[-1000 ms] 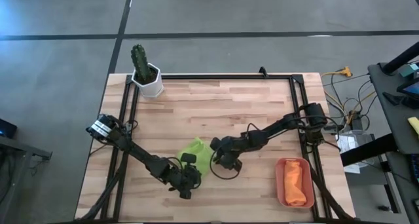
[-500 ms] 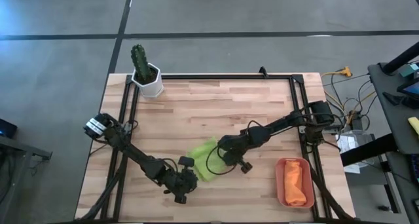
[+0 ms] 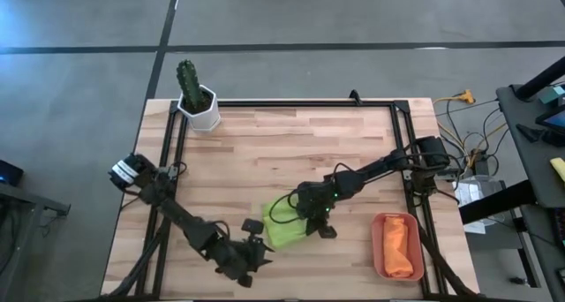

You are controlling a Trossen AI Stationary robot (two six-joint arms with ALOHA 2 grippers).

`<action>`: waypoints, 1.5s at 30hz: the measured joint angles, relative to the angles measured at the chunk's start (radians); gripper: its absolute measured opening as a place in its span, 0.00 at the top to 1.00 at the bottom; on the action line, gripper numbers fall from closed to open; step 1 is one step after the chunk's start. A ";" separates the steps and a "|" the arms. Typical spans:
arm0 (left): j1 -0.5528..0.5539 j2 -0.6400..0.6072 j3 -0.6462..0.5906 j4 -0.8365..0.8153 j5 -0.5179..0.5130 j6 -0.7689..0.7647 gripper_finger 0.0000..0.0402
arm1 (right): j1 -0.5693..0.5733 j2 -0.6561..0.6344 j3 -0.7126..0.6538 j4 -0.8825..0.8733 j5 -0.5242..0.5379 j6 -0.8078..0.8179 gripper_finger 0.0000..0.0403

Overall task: Roll microfiber towels into tight, uniform cylinder then place into a basket
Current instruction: Roll the green microfiber cloth

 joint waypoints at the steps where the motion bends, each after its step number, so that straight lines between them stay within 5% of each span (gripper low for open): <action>1: -0.007 0.002 0.000 0.030 -0.020 0.016 0.71 | 0.000 0.000 -0.001 0.015 -0.020 0.023 0.98; 9: -0.030 0.075 0.006 0.059 -0.115 0.035 0.66 | 0.000 -0.001 -0.004 0.093 -0.065 0.122 0.98; 17: -0.008 0.178 0.065 0.061 -0.234 0.034 0.46 | 0.000 0.007 -0.039 0.236 -0.060 0.275 0.98; 26: 0.016 0.285 0.143 -0.014 -0.236 0.009 0.30 | 0.000 0.011 -0.051 0.281 -0.057 0.297 0.98; 36: 0.026 0.288 0.163 -0.135 -0.317 -0.120 0.36 | 0.000 0.010 -0.053 0.301 -0.057 0.290 0.98; 45: 0.030 0.288 0.161 -0.140 -0.320 -0.121 0.61 | 0.000 0.006 -0.056 0.311 -0.065 0.284 0.98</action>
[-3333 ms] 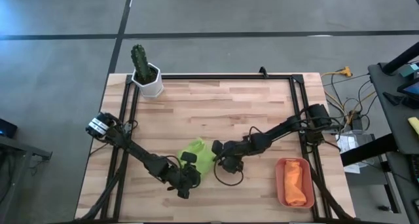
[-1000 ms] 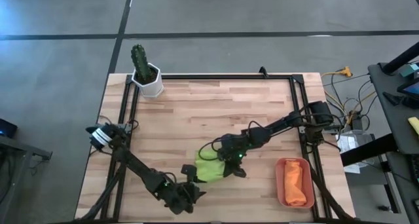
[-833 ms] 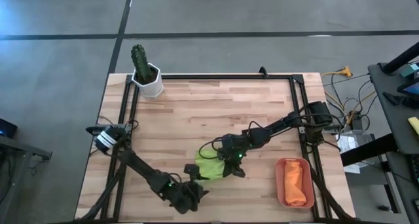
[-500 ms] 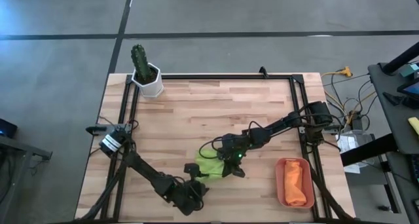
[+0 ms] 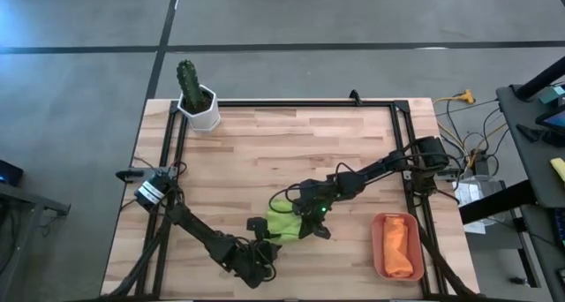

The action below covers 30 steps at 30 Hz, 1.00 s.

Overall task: Roll microfiber towels into tight, uniform cylinder then place into a basket
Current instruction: Roll the green microfiber cloth

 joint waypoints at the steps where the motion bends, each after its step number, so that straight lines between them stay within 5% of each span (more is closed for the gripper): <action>1: 0.001 0.000 0.000 0.000 0.001 0.000 0.65 | 0.000 0.000 0.000 0.000 0.000 -0.004 0.98; 7: 0.013 0.000 0.002 0.000 0.076 -0.002 0.95 | 0.000 -0.002 0.000 -0.025 -0.031 -0.113 0.98; 14: 0.078 -0.046 0.006 0.007 0.303 -0.049 0.99 | 0.046 -0.003 0.010 -0.227 0.035 -0.525 0.98; 23: 0.207 -0.077 0.007 0.018 0.648 -0.088 1.00 | 0.186 -0.049 0.010 -0.318 0.386 -0.757 0.97; 30: 0.234 -0.079 -0.005 0.097 0.726 -0.106 1.00 | 0.312 -0.174 -0.012 -0.377 0.817 -0.864 0.97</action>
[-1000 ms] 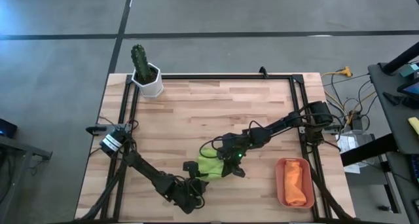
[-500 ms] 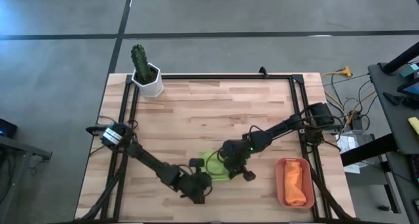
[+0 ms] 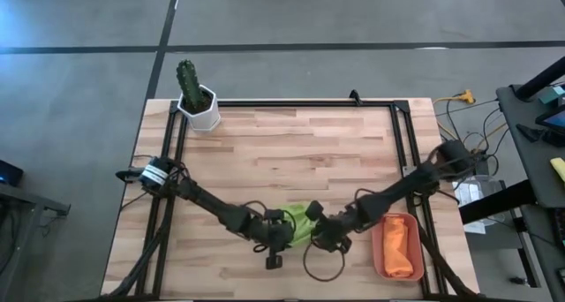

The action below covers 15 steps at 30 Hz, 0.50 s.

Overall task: Roll microfiber towels into tight, uniform cylinder then place into a basket
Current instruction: Roll the green microfiber cloth

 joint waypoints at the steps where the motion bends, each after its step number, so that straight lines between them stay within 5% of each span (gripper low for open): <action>1: 0.001 0.000 0.000 0.006 0.001 -0.001 1.00 | 0.009 -0.018 -0.005 0.000 0.030 -0.019 0.97; 10: 0.003 -0.007 0.000 0.048 0.014 -0.009 1.00 | 0.055 -0.130 -0.054 -0.011 0.055 -0.162 0.96; 15: -0.010 -0.009 -0.005 0.027 0.036 -0.020 1.00 | 0.046 -0.105 -0.053 -0.044 -0.006 0.069 0.93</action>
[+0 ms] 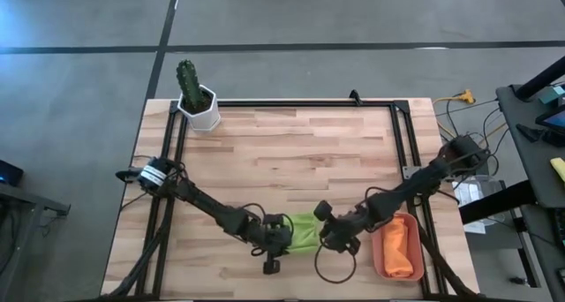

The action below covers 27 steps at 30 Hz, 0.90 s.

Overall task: Roll microfiber towels into tight, uniform cylinder then place into a basket
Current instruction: Roll the green microfiber cloth

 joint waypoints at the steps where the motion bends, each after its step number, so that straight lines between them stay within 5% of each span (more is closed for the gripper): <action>1: -0.001 -0.002 0.001 0.005 -0.001 0.002 1.00 | -0.005 0.009 0.000 0.001 -0.049 0.008 0.93; 8: -0.008 -0.004 0.001 0.003 -0.010 0.002 1.00 | 0.003 0.050 0.006 0.015 -0.123 -0.038 0.87; 19: -0.008 -0.008 0.001 0.003 0.031 0.036 1.00 | 0.062 -0.006 0.019 0.048 -0.118 -0.177 0.53; 23: -0.008 -0.017 0.004 0.017 0.059 0.078 1.00 | 0.091 0.034 0.007 0.089 0.014 -0.392 0.51; 27: -0.009 -0.021 0.005 0.019 0.070 0.100 1.00 | 0.103 0.082 0.006 0.235 0.302 -0.494 0.53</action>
